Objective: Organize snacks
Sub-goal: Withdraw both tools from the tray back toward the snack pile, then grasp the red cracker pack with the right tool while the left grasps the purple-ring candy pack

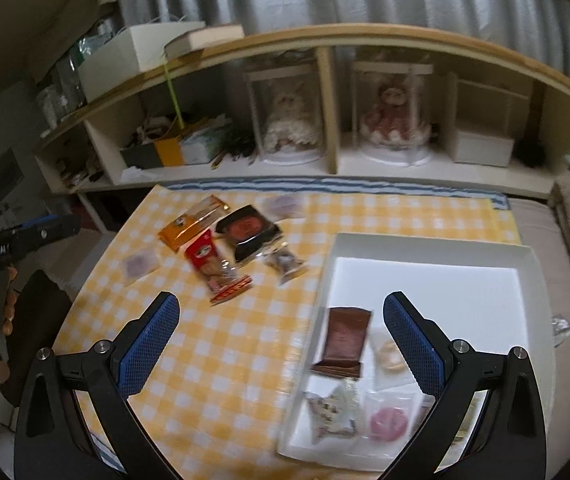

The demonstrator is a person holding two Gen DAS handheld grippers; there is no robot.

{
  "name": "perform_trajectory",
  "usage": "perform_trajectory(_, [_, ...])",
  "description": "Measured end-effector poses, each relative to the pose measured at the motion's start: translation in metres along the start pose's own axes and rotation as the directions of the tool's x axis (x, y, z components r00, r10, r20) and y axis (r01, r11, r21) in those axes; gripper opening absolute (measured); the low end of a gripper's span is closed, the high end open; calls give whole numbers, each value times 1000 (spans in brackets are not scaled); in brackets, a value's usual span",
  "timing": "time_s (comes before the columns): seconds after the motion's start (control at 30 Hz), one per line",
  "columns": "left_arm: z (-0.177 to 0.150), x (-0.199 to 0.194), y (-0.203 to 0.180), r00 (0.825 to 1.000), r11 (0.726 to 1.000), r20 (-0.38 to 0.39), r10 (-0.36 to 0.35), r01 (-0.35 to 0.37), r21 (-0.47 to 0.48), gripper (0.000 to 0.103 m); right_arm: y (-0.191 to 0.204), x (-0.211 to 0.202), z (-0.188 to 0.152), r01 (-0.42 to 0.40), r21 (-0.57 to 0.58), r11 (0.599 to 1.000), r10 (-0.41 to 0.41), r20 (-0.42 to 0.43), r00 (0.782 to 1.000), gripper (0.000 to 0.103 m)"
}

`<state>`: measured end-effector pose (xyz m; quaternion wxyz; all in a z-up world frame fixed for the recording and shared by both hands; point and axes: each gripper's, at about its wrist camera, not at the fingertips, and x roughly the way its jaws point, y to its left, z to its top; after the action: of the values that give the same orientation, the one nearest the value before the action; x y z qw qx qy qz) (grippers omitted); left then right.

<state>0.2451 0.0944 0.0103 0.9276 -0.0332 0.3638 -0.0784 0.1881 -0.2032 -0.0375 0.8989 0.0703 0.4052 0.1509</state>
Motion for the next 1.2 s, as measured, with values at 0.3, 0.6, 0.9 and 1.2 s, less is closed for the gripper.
perform_trajectory(0.3, [-8,64,47,999,998,-27,32,-34,-54,103,25,67,-2,-28,-43,999,25,-73,997,103])
perform_trajectory(0.6, [-18,131,77,999,998,-47,-14,11,-57,102,47,127,-6,-148,7,989,148,-134,980,103])
perform_trajectory(0.9, [-31,169,75,998,998,-69,-11,15,59,103,77,168,-3,-178,-159,971,167,-81,983,103])
perform_trajectory(1.2, [-36,191,78,986,996,-161,-34,47,78,103,82,219,2,-344,-300,890,262,-282,923,103])
